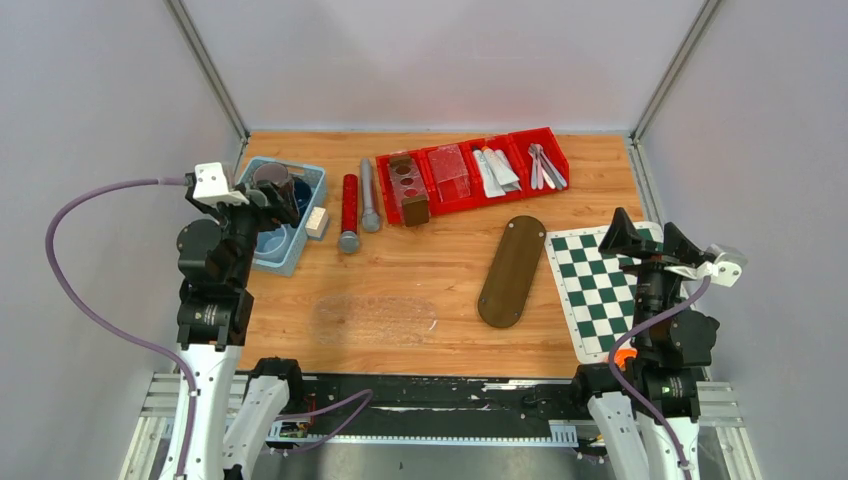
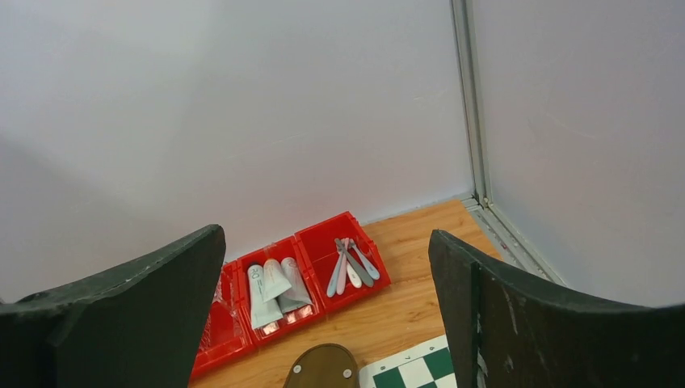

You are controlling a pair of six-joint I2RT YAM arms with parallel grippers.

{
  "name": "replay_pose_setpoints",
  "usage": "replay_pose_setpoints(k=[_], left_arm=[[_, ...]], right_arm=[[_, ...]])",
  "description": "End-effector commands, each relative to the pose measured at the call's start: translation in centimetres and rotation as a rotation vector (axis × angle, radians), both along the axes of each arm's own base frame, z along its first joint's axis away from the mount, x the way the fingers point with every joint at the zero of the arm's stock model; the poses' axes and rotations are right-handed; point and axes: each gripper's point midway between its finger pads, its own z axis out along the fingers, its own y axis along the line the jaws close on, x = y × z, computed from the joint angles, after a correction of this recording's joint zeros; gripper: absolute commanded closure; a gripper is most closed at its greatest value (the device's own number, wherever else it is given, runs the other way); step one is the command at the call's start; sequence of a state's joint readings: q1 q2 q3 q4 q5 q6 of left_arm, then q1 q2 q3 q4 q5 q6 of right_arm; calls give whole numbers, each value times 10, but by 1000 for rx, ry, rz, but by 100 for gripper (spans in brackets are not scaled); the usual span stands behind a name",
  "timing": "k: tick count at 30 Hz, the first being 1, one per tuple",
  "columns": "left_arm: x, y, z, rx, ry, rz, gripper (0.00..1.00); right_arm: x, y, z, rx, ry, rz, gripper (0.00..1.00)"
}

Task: Prepare toiletry sets of a toothbrush and toothpaste on the tray
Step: Pick up the cup from the storage box.

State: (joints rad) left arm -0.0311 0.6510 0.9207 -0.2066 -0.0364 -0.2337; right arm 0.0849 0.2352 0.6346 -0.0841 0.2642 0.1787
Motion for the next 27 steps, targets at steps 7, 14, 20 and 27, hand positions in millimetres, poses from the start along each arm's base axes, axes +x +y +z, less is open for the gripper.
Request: replay_pose_setpoints(k=[7,14,20,27], left_arm=[[-1,6,12,-14,-46,29,0],[8,8,5,-42,-9,47,0],[35,8,-18,-46,121,59,0],[80,16,-57,-79,359,135,0]], right_arm=[[5,4,-1,8,2,20,0],[19,13,-28,59,89,66,0],[28,18,-47,79,148,90,0],[31,23,-57,84,165,114,0]])
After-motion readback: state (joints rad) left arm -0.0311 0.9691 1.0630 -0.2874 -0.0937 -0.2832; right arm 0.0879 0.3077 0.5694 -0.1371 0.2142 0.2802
